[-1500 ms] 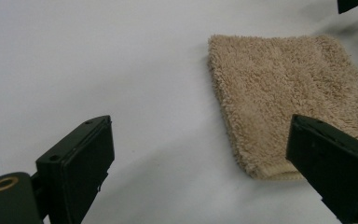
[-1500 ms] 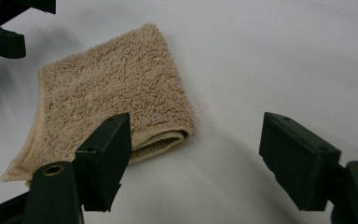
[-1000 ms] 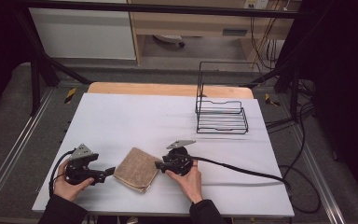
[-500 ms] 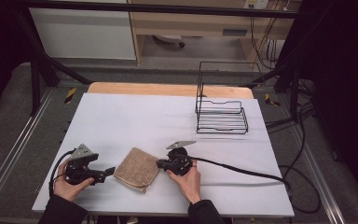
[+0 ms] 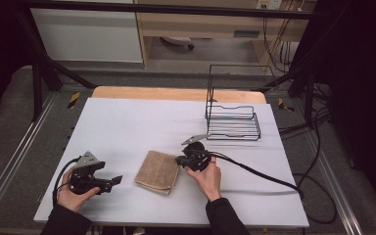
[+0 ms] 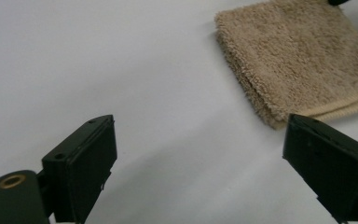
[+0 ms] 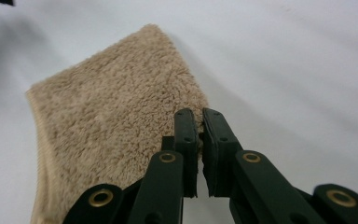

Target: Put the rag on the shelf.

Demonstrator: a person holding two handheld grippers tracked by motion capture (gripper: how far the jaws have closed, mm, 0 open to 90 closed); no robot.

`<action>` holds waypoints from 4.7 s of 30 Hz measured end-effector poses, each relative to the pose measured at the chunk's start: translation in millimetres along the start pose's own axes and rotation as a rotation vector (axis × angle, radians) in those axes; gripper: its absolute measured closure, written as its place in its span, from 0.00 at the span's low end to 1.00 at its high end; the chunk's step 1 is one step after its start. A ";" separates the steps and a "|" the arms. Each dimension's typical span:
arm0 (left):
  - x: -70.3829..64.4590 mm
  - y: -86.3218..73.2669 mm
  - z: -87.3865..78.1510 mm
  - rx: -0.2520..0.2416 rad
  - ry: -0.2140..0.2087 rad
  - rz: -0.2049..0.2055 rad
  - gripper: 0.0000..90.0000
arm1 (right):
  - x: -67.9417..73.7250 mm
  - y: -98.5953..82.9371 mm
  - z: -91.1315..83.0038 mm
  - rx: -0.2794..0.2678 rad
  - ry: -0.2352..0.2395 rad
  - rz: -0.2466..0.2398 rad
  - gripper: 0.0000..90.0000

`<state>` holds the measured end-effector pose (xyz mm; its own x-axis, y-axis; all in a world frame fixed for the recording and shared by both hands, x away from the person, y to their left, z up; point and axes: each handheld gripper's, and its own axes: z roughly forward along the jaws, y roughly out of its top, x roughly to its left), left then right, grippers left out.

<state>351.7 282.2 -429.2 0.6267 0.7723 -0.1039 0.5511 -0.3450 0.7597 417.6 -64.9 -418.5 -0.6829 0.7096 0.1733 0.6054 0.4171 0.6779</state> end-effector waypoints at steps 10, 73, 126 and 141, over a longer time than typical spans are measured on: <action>-29.5 11.7 16.3 0.004 -0.055 0.026 0.28 | -9.4 -2.2 20.6 -0.053 -0.090 -0.047 0.91; -77.1 18.3 54.3 0.131 -0.066 0.019 0.93 | 37.3 -68.0 -0.3 -0.100 0.023 0.115 0.70; -61.9 71.3 103.1 0.169 -0.166 0.042 0.96 | -11.7 -59.3 -57.1 0.011 -0.001 0.023 0.96; -80.4 56.4 80.4 0.129 -0.096 0.031 0.90 | -31.5 -50.4 -26.2 -0.022 -0.033 -0.063 0.92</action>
<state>376.7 157.7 -429.6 0.6907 0.7079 -0.1478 0.5935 -0.4382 0.6750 398.0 -123.2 -439.4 -0.7052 0.7009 0.1066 0.5524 0.4490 0.7023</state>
